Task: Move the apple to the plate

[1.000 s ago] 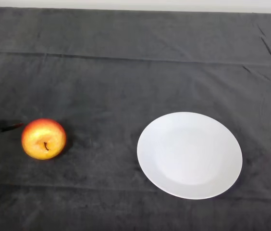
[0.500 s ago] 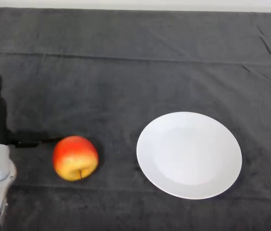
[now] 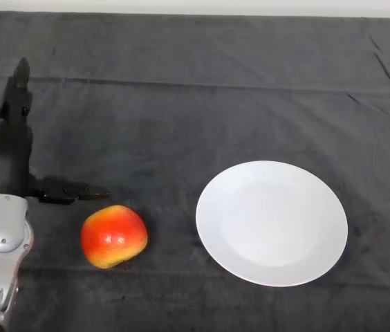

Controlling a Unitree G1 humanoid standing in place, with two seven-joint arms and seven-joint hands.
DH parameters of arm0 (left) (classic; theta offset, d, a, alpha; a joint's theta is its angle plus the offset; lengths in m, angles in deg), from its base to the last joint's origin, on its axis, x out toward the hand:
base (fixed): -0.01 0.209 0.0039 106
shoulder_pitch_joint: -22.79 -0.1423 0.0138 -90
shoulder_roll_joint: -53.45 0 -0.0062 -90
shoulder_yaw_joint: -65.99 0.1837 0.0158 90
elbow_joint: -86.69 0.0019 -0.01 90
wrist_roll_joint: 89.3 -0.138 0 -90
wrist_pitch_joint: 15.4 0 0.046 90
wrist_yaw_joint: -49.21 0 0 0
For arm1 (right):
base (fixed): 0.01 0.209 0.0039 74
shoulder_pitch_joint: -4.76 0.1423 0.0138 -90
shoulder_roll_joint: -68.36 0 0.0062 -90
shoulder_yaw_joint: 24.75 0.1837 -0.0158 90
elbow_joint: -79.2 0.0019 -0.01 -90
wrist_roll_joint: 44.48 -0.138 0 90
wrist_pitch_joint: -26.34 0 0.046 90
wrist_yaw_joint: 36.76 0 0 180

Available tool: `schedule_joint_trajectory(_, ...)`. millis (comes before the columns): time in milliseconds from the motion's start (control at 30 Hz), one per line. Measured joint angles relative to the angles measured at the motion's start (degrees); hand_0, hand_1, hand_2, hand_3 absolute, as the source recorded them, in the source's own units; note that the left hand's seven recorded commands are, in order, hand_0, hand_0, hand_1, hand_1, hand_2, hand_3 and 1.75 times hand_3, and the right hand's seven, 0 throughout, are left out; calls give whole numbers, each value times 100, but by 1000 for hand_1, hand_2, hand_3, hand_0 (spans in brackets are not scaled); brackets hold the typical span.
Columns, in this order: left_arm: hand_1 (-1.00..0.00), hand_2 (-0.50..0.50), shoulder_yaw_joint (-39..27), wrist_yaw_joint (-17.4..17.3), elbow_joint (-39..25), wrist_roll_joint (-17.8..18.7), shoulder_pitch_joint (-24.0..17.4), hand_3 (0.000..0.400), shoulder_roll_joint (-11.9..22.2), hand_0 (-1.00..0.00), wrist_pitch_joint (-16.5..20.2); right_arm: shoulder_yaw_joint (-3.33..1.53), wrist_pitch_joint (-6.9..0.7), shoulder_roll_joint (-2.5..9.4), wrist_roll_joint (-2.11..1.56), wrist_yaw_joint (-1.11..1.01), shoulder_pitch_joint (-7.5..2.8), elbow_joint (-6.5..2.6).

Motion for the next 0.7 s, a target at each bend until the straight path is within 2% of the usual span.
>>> schedule_joint_trajectory(167, 0, 0, 0, -40, -840, -11, -486, 0, 48, 0, 438, 0, 0, 0, 0, 0, 0, 0)
schedule_joint_trajectory(333, 0, 0, 0, -111, -1453, -127, -815, 0, 97, 0, 684, 0, 0, 0, 0, 1, 0, 0)
schedule_joint_trajectory(567, 0, 0, 1, -288, -1819, -262, -866, 0, 269, 0, 844, -1, 0, 0, 0, 1, 0, 0)
schedule_joint_trajectory(700, 0, 0, 1, -519, -2261, -263, -900, 0, 326, 0, 1156, -1, 0, 0, 0, 1, 0, 0)
